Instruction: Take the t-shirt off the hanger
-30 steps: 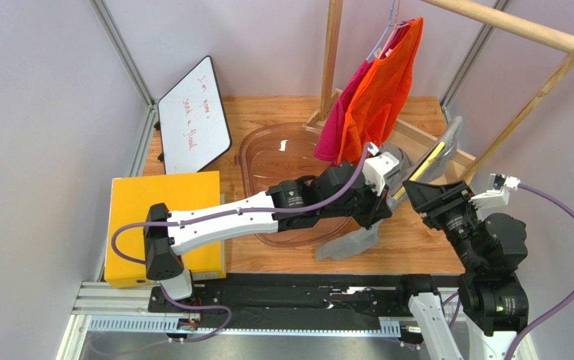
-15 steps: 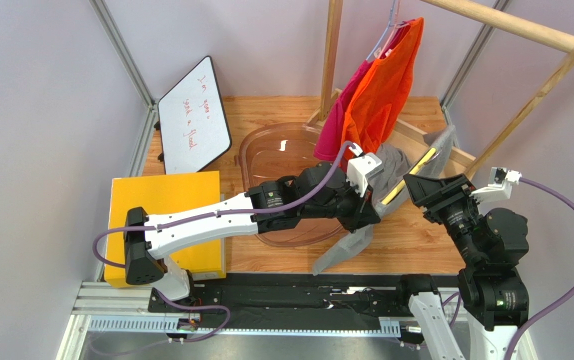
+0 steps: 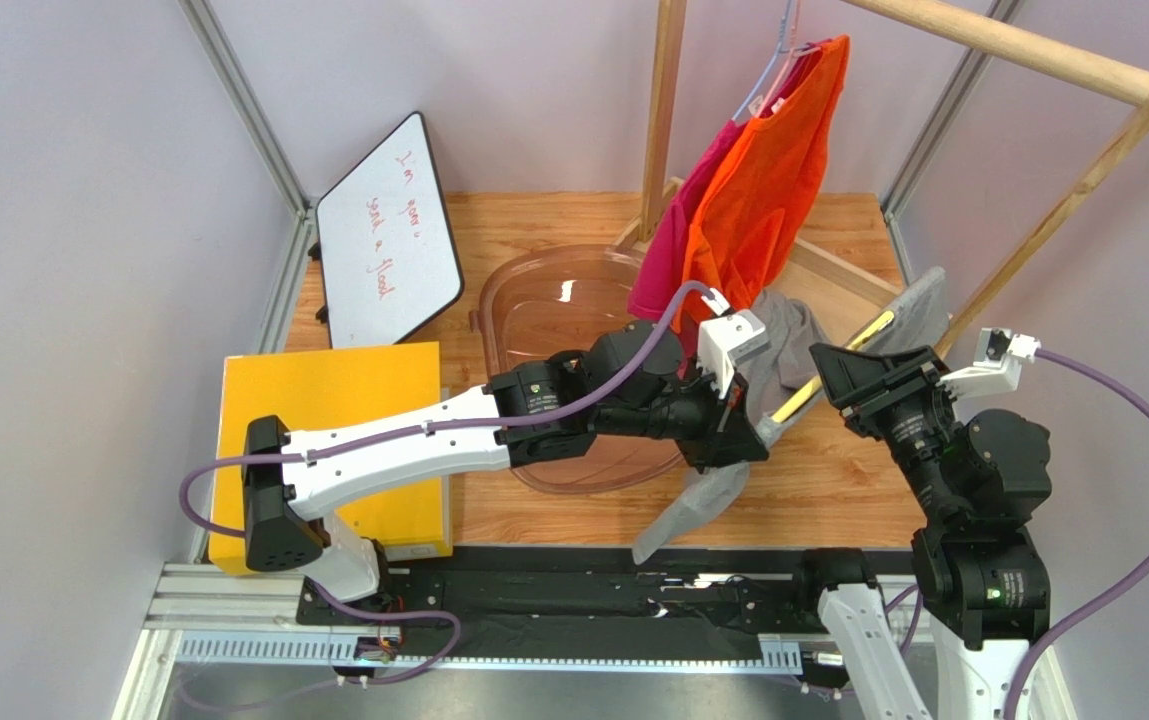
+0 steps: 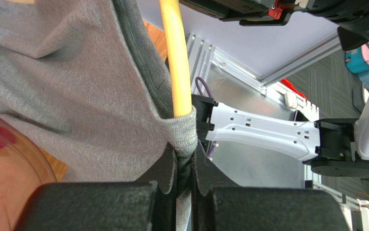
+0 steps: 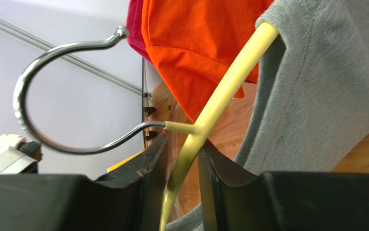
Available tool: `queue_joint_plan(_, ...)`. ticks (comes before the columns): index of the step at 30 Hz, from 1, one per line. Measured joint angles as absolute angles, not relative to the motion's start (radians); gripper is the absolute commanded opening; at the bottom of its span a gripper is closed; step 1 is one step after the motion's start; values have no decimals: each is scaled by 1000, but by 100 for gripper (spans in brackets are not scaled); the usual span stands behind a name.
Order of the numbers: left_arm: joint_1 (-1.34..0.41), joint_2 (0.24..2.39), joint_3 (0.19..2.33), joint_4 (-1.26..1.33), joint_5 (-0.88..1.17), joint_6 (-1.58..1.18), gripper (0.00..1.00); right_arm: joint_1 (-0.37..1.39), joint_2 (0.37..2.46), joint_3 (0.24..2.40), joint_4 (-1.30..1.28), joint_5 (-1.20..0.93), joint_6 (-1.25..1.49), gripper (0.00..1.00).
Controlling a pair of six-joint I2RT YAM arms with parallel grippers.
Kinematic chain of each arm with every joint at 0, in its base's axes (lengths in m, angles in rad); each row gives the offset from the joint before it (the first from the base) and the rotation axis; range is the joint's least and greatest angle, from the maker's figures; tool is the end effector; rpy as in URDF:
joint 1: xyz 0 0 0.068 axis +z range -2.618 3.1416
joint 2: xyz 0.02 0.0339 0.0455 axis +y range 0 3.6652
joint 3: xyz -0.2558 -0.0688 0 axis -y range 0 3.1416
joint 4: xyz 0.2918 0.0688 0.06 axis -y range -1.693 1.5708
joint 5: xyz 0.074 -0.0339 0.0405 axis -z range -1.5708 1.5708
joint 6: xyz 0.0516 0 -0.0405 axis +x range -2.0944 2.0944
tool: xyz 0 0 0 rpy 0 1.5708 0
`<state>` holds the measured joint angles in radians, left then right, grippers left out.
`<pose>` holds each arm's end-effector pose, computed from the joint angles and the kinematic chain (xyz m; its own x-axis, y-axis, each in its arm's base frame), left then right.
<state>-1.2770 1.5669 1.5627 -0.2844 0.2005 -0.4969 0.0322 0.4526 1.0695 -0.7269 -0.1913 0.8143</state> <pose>0.1148 -0.4150 0.3926 -0.5459 0.1913 -0.8157 0.8339 0.2187 -0.5068 0.1168 0.0136 0.4294 -0.2357 0.7068 -0.6670 -0.0715 0.6719 0.7372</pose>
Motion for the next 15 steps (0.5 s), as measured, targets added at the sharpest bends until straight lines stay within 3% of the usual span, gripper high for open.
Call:
queue_joint_plan(3,-1274,1567,1563,-284,206,-498,0,32,445,1051,-718,-184,826,14)
queue_joint_plan(4,-1273,1567,1562,-285,210,-499,0,32,443,1047,-713,-184,838,0)
queue_joint_plan(6,-1272,1567,1562,-285,216,-500,1,32,442,1046,-704,-187,889,0)
queue_joint_plan(7,-1271,1568,1562,-284,220,-496,9,32,442,1046,-691,-193,919,0)
queue_joint_plan(8,-1271,1570,1562,-284,223,-492,28,35,441,1046,-682,-198,939,0)
queue_joint_plan(11,-1274,1570,1564,-289,216,-483,53,37,431,1042,-685,-199,973,0)
queue_joint_plan(15,-1277,1557,1561,-297,161,-467,65,37,405,1034,-709,-176,982,0)
